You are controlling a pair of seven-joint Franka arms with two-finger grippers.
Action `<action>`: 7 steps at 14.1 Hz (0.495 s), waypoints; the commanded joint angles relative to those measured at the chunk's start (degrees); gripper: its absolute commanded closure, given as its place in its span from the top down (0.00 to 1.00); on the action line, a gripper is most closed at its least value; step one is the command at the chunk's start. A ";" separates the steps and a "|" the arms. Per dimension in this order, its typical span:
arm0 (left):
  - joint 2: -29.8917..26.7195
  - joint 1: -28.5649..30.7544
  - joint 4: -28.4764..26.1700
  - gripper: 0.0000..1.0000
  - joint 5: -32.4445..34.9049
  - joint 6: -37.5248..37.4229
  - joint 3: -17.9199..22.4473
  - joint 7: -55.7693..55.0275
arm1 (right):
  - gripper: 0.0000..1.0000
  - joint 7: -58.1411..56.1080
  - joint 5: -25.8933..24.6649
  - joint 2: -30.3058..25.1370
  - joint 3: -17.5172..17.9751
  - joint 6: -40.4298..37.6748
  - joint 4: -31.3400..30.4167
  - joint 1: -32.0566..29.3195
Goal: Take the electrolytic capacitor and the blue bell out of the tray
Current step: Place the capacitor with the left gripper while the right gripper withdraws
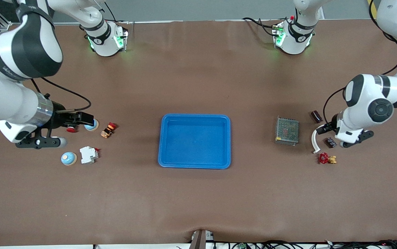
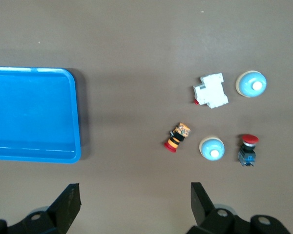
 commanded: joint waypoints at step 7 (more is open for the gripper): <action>-0.89 0.13 25.21 1.00 0.35 -21.92 -9.58 2.59 | 1.00 0.98 -3.33 -21.10 0.37 1.75 -21.06 -3.00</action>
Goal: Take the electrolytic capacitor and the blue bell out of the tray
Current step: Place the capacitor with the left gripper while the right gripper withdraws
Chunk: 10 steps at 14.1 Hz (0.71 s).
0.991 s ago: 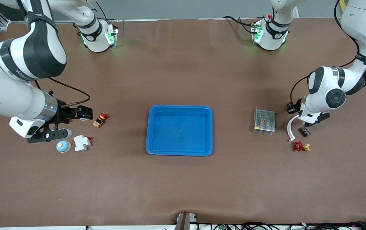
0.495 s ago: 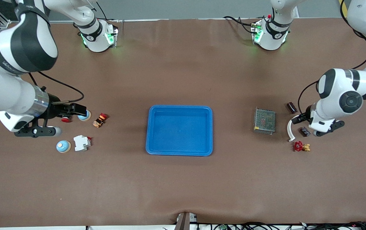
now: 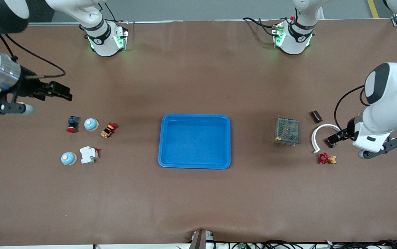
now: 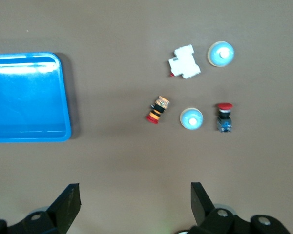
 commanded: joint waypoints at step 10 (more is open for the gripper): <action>-10.40 -3.32 10.90 1.00 -10.61 -13.31 3.68 14.54 | 1.00 0.77 -1.31 -8.46 0.89 5.19 -12.09 -0.81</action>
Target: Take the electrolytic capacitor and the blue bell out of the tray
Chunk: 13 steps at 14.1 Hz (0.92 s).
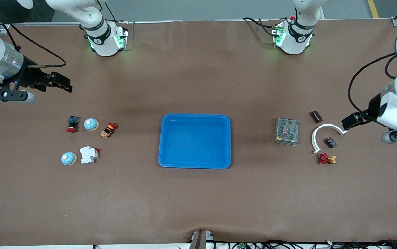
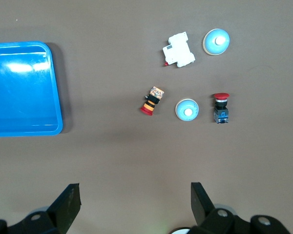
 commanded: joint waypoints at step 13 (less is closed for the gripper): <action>-14.56 -30.10 -0.67 1.00 -10.98 -11.33 34.04 13.90 | 1.00 0.15 -3.43 -1.41 5.94 0.86 0.64 -8.89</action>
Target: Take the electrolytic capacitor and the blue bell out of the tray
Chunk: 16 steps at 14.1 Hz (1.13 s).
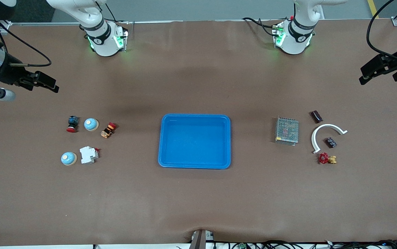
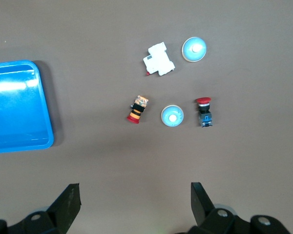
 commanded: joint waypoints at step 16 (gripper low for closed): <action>-2.21 -0.22 -2.71 1.00 -0.49 -2.23 -2.14 1.60 | 1.00 0.08 -2.43 -0.95 2.77 0.62 1.11 -1.71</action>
